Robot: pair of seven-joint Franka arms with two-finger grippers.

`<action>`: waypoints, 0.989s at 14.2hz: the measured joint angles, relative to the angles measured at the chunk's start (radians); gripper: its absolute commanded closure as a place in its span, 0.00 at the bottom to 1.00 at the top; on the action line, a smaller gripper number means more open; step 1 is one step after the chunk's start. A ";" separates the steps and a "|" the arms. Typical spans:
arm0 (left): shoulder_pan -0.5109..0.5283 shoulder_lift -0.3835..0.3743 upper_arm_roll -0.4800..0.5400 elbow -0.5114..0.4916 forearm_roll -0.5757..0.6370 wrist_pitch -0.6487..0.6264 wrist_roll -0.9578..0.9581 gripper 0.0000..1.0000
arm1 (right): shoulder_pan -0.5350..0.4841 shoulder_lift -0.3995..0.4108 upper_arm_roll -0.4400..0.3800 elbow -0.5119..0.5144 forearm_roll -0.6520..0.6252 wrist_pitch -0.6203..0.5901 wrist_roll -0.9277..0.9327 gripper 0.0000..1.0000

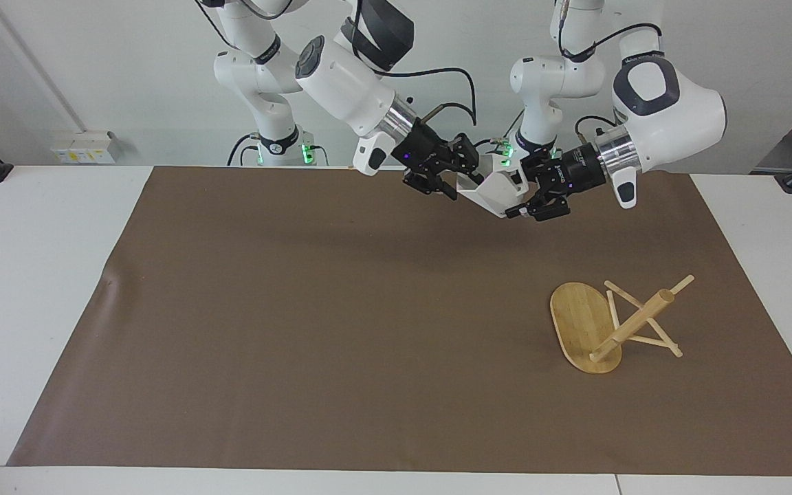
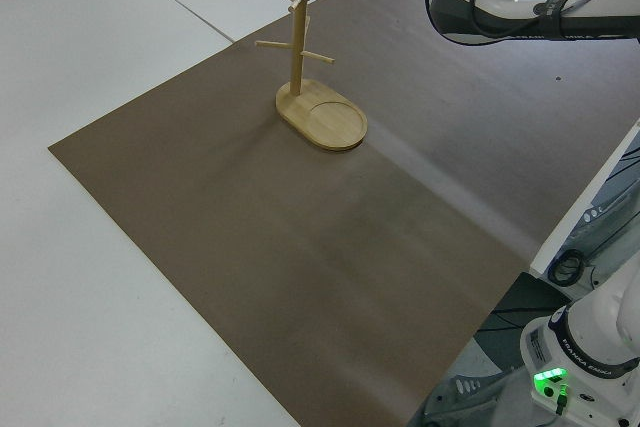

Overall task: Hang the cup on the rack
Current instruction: 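Close the left gripper on the cup held by the right gripper, then open the right gripper and withdraw it while the left gripper lifts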

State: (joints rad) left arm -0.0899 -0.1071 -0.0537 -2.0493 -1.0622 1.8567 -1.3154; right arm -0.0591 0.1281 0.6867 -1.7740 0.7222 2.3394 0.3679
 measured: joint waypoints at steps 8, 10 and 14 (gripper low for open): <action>-0.011 -0.001 0.000 0.000 0.030 0.036 -0.097 1.00 | 0.000 0.000 -0.001 0.000 0.000 0.000 0.000 0.00; -0.010 -0.001 0.001 0.000 0.060 0.037 -0.105 1.00 | -0.001 0.000 -0.003 0.000 0.000 0.000 0.000 0.00; -0.007 -0.001 0.005 -0.001 0.109 0.037 -0.109 1.00 | -0.002 0.001 -0.010 0.000 0.000 0.000 0.000 0.00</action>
State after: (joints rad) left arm -0.0971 -0.1079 -0.0482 -2.0502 -0.9536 1.8942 -1.4246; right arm -0.0608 0.1288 0.6768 -1.7743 0.7222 2.3394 0.3679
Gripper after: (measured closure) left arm 0.300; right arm 0.000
